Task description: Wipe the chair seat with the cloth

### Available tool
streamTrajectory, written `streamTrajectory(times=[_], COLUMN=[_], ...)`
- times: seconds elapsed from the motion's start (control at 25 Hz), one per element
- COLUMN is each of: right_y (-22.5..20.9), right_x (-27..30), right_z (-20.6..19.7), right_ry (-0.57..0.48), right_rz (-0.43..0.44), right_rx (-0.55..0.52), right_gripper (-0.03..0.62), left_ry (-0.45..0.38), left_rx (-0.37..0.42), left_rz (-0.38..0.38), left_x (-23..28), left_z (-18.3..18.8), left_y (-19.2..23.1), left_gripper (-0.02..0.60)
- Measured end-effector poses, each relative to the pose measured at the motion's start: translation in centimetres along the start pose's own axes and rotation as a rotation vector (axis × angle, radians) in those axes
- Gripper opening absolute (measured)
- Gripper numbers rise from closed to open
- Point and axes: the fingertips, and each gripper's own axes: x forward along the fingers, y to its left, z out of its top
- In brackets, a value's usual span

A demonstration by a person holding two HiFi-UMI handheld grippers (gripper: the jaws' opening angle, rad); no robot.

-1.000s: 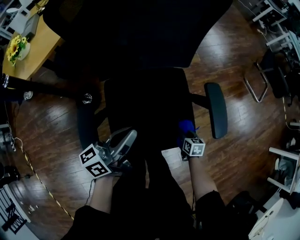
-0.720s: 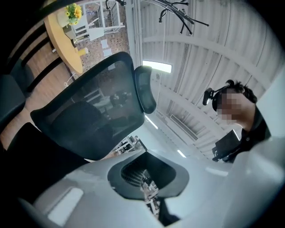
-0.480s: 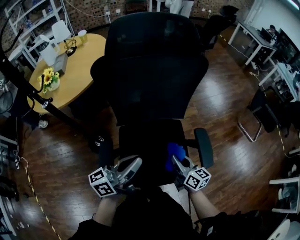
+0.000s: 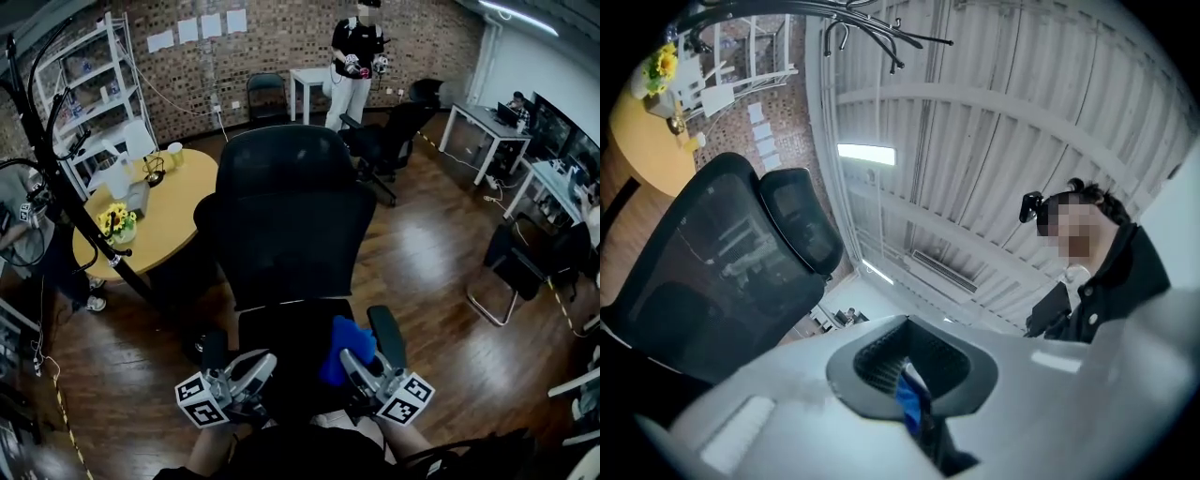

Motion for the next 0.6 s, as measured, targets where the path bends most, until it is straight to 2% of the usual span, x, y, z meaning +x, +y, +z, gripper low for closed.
streamTrajectory(times=[0.24,0.44,0.6], right_y=[-0.7,1.2,3.5], right_x=[-3.9,-2.6,-4.1], right_z=[0.2,-1.6,-2.5], right_ry=[-0.019,-0.001,-0.021], right_rz=[0.020,0.049,0.047], right_rx=[0.050,0.074,0.048], right_gripper=[0.061,0.061,0.061], left_ry=[0.006,-0.007,-0.003], left_rx=[0.022,0.020,0.024], left_rz=[0.036,0.089,0.059], left_x=[1.9,-0.8,-1.9], left_z=[-3.8,-3.0,-3.6], left_y=[-3.0,-3.3,-4.4], left_gripper=[-0.008,-0.008,-0.008])
